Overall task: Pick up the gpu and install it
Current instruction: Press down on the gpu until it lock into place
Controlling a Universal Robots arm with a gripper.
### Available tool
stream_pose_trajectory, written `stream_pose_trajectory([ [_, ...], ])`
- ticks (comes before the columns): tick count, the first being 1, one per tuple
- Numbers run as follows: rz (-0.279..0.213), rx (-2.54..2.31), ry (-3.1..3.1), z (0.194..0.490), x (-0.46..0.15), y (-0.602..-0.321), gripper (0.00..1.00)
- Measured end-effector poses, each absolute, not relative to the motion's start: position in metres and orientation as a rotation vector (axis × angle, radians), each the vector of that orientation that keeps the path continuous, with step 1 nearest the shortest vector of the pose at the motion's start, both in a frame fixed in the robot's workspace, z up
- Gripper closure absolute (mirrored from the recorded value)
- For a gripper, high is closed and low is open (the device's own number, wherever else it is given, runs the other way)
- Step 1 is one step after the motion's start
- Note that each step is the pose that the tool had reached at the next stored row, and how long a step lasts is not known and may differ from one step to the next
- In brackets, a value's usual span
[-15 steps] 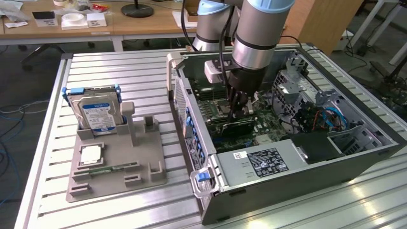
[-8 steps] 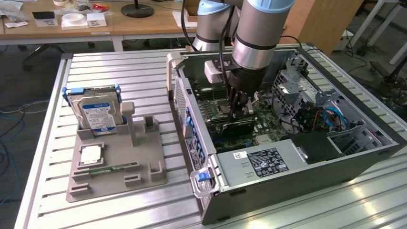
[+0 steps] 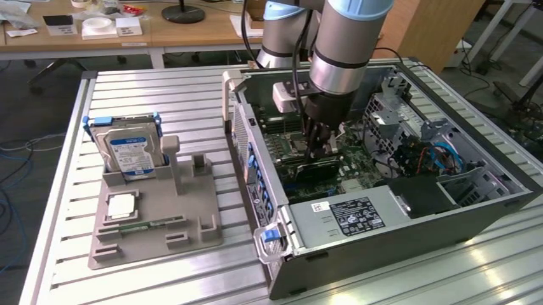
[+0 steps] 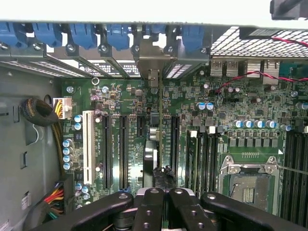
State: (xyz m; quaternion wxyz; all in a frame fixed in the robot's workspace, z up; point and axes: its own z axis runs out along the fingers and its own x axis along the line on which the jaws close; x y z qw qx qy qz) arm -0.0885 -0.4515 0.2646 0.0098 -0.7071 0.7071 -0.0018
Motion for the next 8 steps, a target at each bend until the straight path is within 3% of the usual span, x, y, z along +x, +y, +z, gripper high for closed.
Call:
stream_pose_trajectory([
  [8,-0.006,-2.208,2.208,0.2625,-0.0885,-0.4516,0.90],
])
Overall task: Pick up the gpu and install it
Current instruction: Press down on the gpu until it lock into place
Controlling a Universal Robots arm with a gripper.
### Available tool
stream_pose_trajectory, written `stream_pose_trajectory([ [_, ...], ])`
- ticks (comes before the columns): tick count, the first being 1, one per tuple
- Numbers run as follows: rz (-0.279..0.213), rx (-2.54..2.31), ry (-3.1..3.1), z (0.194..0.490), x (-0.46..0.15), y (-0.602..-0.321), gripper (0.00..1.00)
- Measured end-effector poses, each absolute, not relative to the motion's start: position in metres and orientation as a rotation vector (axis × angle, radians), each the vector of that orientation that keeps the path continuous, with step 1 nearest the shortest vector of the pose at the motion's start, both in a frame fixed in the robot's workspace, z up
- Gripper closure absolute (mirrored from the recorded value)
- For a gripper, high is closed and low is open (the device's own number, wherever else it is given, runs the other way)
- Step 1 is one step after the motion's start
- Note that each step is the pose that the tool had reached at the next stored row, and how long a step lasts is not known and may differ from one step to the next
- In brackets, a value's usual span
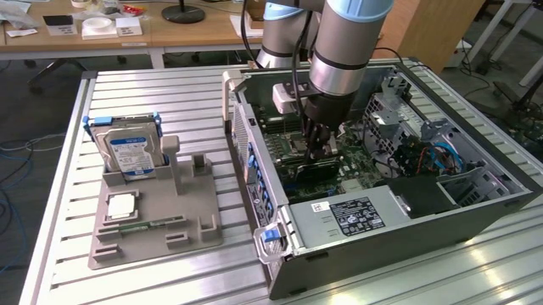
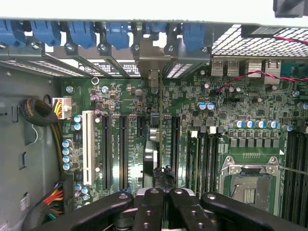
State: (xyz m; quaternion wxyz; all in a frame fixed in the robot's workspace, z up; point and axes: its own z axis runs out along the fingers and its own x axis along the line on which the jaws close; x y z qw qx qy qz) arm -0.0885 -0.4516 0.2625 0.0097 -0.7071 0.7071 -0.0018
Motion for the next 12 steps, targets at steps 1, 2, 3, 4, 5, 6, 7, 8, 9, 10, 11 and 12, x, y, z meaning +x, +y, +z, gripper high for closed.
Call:
stream_pose_trajectory([
  [1,-0.006,-2.208,2.208,0.2624,-0.0885,-0.4516,0.90],
  [2,-0.006,-2.208,2.208,0.2624,-0.0885,-0.4515,0.90],
  [3,-0.006,-2.208,2.208,0.2624,-0.0885,-0.4515,0.90],
  [4,-0.006,-2.207,2.208,0.2624,-0.0886,-0.4515,0.90],
  [5,-0.006,-2.207,2.208,0.2622,-0.0891,-0.4515,0.90],
  [6,-0.006,-2.207,2.207,0.2617,-0.0896,-0.4515,0.90],
  [7,-0.006,-2.208,2.208,0.2616,-0.0901,-0.4515,0.90],
  [8,-0.006,-2.208,2.208,0.2616,-0.0901,-0.4515,0.90],
  [9,-0.006,-2.208,2.208,0.2616,-0.0901,-0.4515,0.90],
  [10,-0.006,-2.208,2.208,0.2616,-0.0901,-0.4515,0.90],
  [11,-0.006,-2.208,2.207,0.2616,-0.0901,-0.4515,0.90],
  [12,-0.006,-2.208,2.208,0.2611,-0.0902,-0.4516,0.90],
])
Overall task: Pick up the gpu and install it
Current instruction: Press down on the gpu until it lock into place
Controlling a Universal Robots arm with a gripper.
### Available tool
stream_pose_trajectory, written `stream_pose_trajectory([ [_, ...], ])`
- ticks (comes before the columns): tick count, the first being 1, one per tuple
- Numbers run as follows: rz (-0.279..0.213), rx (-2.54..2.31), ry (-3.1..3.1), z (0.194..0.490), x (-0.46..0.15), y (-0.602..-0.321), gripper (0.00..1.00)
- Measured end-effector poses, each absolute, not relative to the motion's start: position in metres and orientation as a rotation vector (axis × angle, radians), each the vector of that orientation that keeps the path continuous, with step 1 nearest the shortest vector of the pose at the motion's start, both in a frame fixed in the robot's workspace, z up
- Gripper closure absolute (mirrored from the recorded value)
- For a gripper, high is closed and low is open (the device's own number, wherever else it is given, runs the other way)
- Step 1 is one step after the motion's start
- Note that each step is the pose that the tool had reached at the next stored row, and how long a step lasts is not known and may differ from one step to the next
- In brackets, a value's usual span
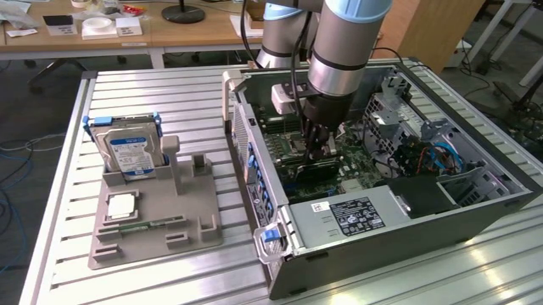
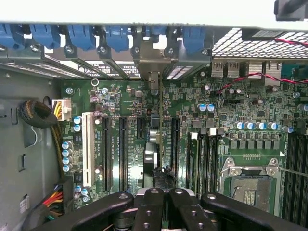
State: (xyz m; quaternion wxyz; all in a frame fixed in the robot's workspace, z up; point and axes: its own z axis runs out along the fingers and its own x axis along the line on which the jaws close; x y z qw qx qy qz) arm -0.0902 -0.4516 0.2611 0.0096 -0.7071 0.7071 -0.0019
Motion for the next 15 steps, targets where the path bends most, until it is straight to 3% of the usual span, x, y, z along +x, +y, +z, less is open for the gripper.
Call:
stream_pose_trajectory([
  [15,-0.006,-2.208,2.208,0.2599,-0.0903,-0.4516,0.90],
])
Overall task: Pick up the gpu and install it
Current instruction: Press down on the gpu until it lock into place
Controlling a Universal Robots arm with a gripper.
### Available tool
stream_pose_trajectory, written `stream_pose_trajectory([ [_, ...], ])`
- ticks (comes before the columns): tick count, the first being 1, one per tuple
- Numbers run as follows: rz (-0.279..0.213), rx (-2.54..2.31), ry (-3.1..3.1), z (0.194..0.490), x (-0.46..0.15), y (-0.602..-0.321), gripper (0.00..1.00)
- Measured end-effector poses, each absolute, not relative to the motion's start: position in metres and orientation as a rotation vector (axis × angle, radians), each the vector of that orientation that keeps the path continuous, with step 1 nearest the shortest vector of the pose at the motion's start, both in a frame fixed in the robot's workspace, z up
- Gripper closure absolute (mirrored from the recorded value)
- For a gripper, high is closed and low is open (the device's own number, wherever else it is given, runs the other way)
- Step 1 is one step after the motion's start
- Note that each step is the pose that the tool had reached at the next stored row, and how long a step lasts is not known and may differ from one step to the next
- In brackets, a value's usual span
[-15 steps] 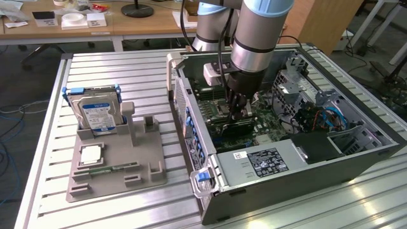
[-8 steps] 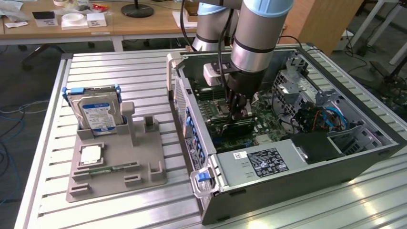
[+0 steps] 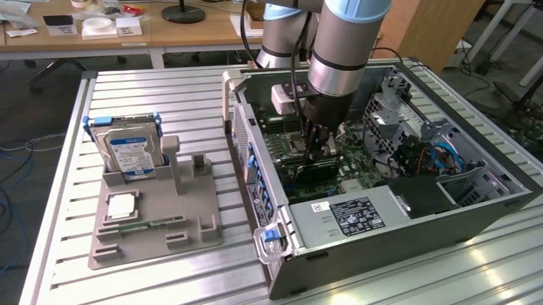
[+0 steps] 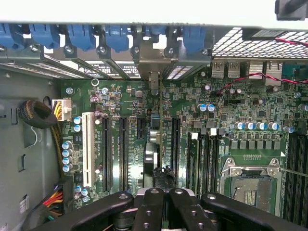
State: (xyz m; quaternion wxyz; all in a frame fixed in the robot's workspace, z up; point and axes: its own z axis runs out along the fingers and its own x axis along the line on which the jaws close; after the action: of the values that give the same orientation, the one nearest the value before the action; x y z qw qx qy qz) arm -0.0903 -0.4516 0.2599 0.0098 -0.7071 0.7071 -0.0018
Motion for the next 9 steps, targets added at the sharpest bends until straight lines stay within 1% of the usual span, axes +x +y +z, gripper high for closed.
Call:
stream_pose_trajectory([
  [4,-0.004,-2.206,2.206,0.262,-0.090,-0.451,0.90],
  [9,-0.006,-2.207,2.207,0.276,-0.090,-0.452,0.90],
])
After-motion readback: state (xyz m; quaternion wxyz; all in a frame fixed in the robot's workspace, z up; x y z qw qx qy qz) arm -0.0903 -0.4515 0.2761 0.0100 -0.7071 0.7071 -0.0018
